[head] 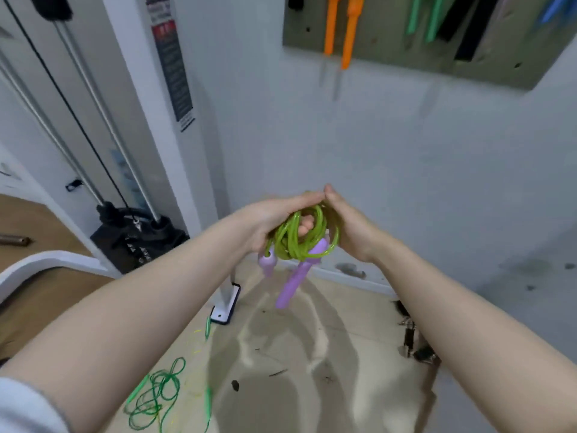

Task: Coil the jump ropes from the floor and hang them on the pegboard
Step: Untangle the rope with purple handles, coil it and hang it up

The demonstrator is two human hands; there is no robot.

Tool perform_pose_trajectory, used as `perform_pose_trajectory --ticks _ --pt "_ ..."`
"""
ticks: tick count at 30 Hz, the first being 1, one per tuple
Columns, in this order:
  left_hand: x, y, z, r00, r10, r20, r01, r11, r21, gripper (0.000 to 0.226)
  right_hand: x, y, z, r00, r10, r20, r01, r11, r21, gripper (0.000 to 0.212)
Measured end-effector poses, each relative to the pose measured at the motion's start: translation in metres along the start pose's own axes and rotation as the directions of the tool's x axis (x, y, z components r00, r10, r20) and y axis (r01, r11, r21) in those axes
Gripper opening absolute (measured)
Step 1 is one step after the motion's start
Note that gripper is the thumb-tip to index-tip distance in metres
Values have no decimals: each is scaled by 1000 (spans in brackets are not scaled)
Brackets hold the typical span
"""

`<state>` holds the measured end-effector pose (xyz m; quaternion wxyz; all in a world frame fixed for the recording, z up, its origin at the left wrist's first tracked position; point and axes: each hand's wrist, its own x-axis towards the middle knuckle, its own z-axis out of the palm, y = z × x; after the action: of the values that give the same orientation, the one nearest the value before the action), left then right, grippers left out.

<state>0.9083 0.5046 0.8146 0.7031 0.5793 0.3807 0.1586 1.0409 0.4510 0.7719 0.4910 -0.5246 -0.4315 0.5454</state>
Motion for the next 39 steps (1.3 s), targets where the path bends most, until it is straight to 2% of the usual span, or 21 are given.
perform_pose_trajectory --ticks 2,4,6,10,13,17,20,23,27,31,35,39 --pt "16 27 8 999 23 -41 -22 999 28 31 -5 -32 -28 999 -19 -40 17 998 -68 39" --pt "29 50 16 997 72 -22 -70 995 72 40 -12 -61 -46 994 -58 -89 33 966 -257 37" --pt "41 71 23 992 123 18 -124 990 70 45 -13 -86 -58 984 -124 -126 70 927 -369 32" --pt "62 101 35 948 318 18 -315 927 206 27 -9 -120 -72 935 -236 -265 110 902 -418 21" --pt "74 125 43 904 416 97 -426 856 294 18 -2 -138 -88 874 -315 -369 138 891 -433 18" --pt "101 158 40 854 451 259 -513 810 285 36 16 -164 -112 781 -423 -459 204 868 -453 16" --pt "125 189 36 810 529 252 -585 759 288 40 37 -191 -125 724 -517 -457 269 822 -502 16" --pt "148 226 33 711 664 232 -702 650 293 42 52 -221 -136 636 -607 -475 332 772 -542 19" --pt "165 279 43 512 822 248 -852 449 270 37 59 -267 -151 514 -709 -483 415 698 -583 18" --pt "177 331 61 379 883 279 -921 331 204 34 54 -317 -175 409 -788 -460 415 609 -676 13" --pt "189 380 86 244 917 316 -965 197 174 34 45 -363 -209 267 -877 -399 389 477 -788 12" --pt "194 426 127 123 942 311 -985 78 153 35 31 -406 -247 152 -922 -356 415 387 -823 10"
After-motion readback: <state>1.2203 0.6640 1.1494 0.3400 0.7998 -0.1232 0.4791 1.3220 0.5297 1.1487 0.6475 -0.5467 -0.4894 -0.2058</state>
